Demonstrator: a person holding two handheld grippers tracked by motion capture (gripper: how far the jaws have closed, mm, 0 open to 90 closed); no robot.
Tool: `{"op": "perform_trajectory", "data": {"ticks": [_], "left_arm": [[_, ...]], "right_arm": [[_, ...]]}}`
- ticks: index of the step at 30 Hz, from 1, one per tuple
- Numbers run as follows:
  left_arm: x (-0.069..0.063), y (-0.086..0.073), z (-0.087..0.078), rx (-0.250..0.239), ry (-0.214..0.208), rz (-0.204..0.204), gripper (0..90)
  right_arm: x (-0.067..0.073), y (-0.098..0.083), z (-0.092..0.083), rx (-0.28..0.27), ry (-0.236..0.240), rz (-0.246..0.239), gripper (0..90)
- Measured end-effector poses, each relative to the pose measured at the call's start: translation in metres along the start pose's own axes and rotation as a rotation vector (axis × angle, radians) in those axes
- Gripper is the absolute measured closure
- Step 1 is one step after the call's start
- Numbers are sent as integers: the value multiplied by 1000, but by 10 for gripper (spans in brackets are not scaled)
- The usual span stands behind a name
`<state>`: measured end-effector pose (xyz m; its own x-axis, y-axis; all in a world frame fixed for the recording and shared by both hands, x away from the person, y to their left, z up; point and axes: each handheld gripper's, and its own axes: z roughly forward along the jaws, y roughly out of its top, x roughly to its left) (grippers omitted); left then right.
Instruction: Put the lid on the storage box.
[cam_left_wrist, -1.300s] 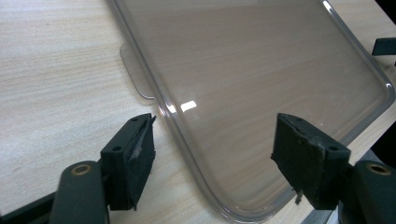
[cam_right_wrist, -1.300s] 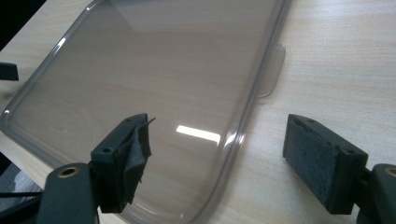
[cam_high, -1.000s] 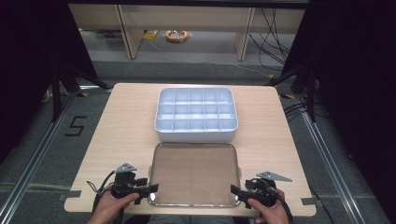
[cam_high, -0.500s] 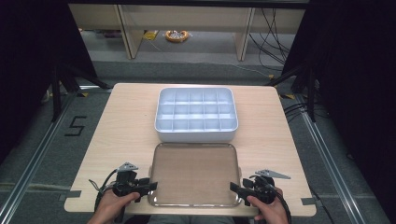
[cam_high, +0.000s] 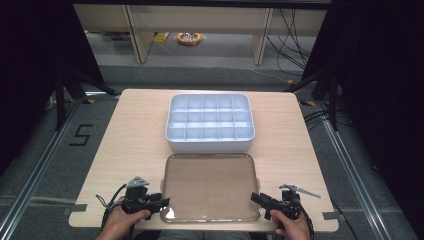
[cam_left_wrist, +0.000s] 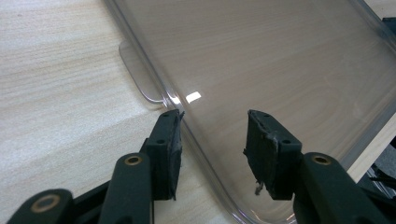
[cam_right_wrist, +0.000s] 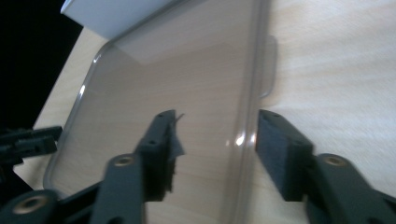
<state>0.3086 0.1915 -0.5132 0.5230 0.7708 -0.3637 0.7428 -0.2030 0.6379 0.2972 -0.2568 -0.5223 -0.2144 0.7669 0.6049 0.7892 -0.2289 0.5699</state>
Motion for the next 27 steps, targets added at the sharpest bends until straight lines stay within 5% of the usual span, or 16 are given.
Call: {"op": "perform_trajectory", "data": {"ticks": [1,4,6,8,9,11,12,14,15,17,18,20,23,27], "left_arm": [[0,0,0,2,-1,0,543],[0,-1,-1,0,-3,2,531],[0,-2,-1,1,-6,3,531],[-1,-2,-2,9,-15,-15,530],[0,-2,-2,3,-8,0,529],[1,-2,-1,-4,-4,-10,510],[0,-2,-1,-10,-14,-22,510],[0,-2,-2,-8,-15,-19,510],[2,-2,-3,8,-15,5,511],[2,-2,-3,7,-18,1,511],[1,-2,-2,0,-14,-3,510],[2,-2,-3,6,-20,6,499],[0,-3,-1,-17,-40,-39,479],[2,-2,-1,-21,-70,-75,410]], "right_arm": [[5,-1,-2,20,13,72,543],[-1,-3,-1,-7,26,32,572],[1,-4,-3,11,38,95,595],[-1,-4,-3,5,25,62,606],[0,-5,-2,-9,66,113,627],[-3,-5,-1,-7,32,72,629],[-1,-5,-4,18,56,120,639],[-2,-6,-2,7,34,96,650],[-3,-7,-2,24,83,127,670],[-2,-8,0,23,88,139,669],[0,-7,-1,8,65,38,657],[2,-7,-4,0,81,40,658],[5,-7,-8,8,83,10,656],[10,-6,-13,-43,95,-104,644]]}}
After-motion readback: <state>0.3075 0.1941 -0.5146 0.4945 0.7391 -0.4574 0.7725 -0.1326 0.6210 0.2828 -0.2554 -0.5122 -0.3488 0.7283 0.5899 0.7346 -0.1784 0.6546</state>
